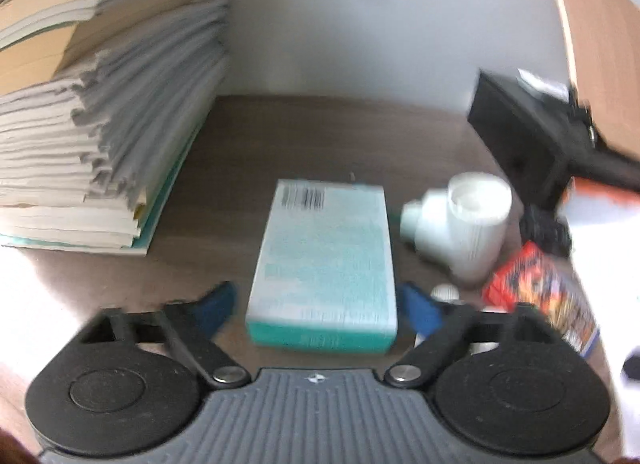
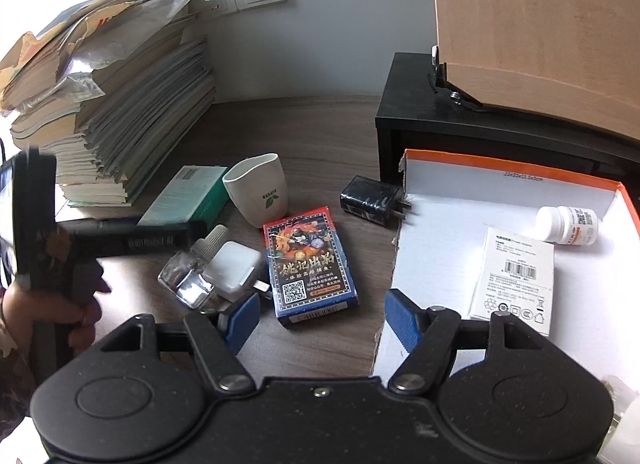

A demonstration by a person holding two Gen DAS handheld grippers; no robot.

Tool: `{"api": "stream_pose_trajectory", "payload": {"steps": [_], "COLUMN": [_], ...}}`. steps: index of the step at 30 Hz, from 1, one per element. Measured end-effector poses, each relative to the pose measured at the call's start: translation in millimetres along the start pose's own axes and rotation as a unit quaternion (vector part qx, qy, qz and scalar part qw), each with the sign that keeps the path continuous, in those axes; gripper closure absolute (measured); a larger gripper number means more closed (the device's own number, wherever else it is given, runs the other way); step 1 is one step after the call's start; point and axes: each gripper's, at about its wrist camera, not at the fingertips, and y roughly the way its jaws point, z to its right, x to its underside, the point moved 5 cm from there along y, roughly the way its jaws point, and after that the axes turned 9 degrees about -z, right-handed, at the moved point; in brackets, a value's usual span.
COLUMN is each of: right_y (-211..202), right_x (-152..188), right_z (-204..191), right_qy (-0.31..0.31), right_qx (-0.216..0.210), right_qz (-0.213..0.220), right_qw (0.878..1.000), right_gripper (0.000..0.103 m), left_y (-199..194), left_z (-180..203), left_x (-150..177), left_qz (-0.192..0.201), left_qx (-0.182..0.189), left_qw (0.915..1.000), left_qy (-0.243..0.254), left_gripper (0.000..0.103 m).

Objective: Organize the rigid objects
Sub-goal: 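Grasp the teal bandage box with left tool while right tool grasps the red card deck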

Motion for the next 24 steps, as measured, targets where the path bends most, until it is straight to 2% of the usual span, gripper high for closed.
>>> {"api": "stream_pose_trajectory", "payload": {"steps": [3, 4, 5, 6, 7, 13, 16, 18, 24], "right_y": [4, 6, 8, 10, 13, 36, 55, 62, 77], "right_x": [-2, -3, -5, -7, -9, -27, -31, -34, -49], "right_z": [-3, -4, -4, -4, -3, -2, -10, -14, -16], "right_qy": [-0.011, -0.017, -0.025, -0.031, -0.039, -0.058, -0.073, -0.08, -0.057], "right_qx": [-0.006, -0.007, -0.005, -0.002, -0.002, -0.01, -0.019, -0.016, -0.043], "right_qz": [-0.002, -0.004, -0.007, -0.009, -0.009, -0.025, -0.051, -0.046, -0.054], "right_qw": [1.0, 1.0, 1.0, 0.999, 0.999, 0.998, 0.996, 0.996, 0.996], "right_gripper": [0.021, 0.021, 0.021, 0.02, 0.017, 0.014, 0.013, 0.011, 0.009], "left_y": [12, 20, 22, 22, 21, -3, -26, -39, -67], "left_z": [9, 11, 8, 6, 4, -11, -22, -28, -24], "left_x": [-13, -14, -14, -16, -20, -7, 7, 13, 31], "left_qz": [-0.001, -0.017, -0.015, -0.016, -0.016, -0.012, -0.004, 0.0, -0.003], "left_qx": [-0.032, -0.041, -0.028, -0.018, -0.023, -0.024, -0.026, -0.027, -0.023], "left_qw": [0.9985, 0.9976, 0.9985, 0.9992, 0.9991, 0.9996, 0.999, 0.9984, 0.9968], "left_qy": [0.044, 0.053, 0.044, 0.031, 0.031, -0.01, -0.036, -0.051, -0.077], "left_gripper": [0.006, 0.013, 0.023, 0.026, 0.031, 0.031, 0.031, 0.031, 0.031]}}
